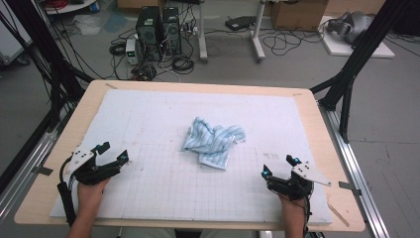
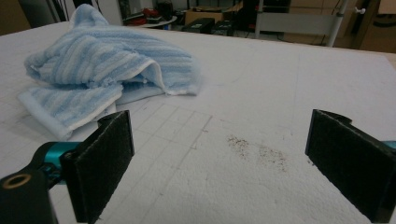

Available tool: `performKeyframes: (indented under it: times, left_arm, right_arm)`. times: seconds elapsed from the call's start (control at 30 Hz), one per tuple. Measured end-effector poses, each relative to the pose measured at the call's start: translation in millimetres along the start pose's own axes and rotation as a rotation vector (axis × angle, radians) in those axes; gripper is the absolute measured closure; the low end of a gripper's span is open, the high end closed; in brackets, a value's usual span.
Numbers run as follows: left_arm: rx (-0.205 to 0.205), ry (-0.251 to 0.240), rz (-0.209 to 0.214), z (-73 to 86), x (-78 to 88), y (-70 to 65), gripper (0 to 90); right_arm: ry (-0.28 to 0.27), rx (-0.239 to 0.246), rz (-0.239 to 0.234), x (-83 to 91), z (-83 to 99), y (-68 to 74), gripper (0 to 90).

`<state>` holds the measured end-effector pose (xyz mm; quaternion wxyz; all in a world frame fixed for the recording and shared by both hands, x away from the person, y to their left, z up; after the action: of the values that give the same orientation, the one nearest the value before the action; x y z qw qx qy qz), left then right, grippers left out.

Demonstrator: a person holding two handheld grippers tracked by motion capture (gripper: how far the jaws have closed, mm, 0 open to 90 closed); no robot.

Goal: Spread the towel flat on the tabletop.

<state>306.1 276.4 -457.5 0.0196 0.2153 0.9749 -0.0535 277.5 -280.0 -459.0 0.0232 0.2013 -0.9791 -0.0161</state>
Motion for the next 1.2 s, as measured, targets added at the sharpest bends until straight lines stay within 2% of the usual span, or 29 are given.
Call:
performKeyframes:
  times: [0.43,0.63,0.73,0.83,1.1,1.2]
  left_arm:
    - [0.000,0.009,-0.009,0.2,-0.9,0.6,21.3]
    - [-0.006,0.017,0.002,0.4,-1.4,-0.3,21.0]
    - [-0.022,0.006,-0.001,0.2,-0.3,-1.8,21.0]
    - [-0.006,0.002,-0.001,0.2,-0.2,-0.4,21.3]
    - [-0.006,0.002,0.001,0.1,-0.2,-0.4,21.5]
    - [-0.010,0.003,0.005,0.1,-0.2,-0.9,21.6]
  right_arm:
    - [-0.004,-0.007,0.000,0.4,-0.2,-0.6,7.0]
    - [-0.010,0.006,-0.002,1.1,-0.2,0.6,7.0]
    - [-0.015,0.022,-0.002,1.1,-0.1,1.6,7.0]
    - [-0.006,0.017,0.004,0.3,-0.1,1.0,7.0]
    - [0.001,0.003,0.004,-0.3,-0.3,0.2,7.0]
    - [0.017,-0.025,0.001,-1.5,-0.7,-2.1,7.0]
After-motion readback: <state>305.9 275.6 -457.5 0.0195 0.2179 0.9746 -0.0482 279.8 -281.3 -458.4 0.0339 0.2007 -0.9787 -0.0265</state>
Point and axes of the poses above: each handheld gripper's, and its own axes: x roughly backward along the jaws, z roughly out of its underside, y roughly to its left, the point moved 3 cm from there along -x, roughly forward along the jaws, and after that the axes turned 15 degrees about -y, right-handed, at the moved point
